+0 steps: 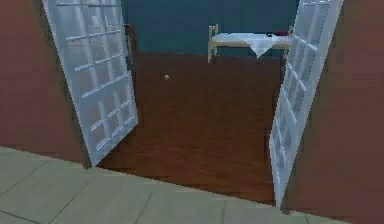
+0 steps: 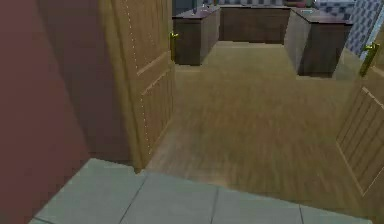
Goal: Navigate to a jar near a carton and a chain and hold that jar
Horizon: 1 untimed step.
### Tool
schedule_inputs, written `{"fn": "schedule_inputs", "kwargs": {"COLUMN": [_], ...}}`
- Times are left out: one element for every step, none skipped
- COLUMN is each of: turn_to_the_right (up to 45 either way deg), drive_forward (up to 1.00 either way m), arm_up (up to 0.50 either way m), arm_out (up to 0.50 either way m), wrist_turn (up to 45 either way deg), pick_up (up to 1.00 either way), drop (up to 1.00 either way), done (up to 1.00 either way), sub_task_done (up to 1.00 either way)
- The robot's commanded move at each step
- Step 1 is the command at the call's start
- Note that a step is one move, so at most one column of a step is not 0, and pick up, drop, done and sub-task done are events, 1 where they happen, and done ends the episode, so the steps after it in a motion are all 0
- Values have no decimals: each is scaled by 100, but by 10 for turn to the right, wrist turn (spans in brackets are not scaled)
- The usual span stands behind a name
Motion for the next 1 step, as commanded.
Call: {"fn": "schedule_inputs", "kwargs": {"turn_to_the_right": [0], "drive_forward": [100], "arm_up": [0], "arm_out": [0], "wrist_turn": [0], "pick_up": [0], "drop": [0], "done": [0], "sub_task_done": [0]}}
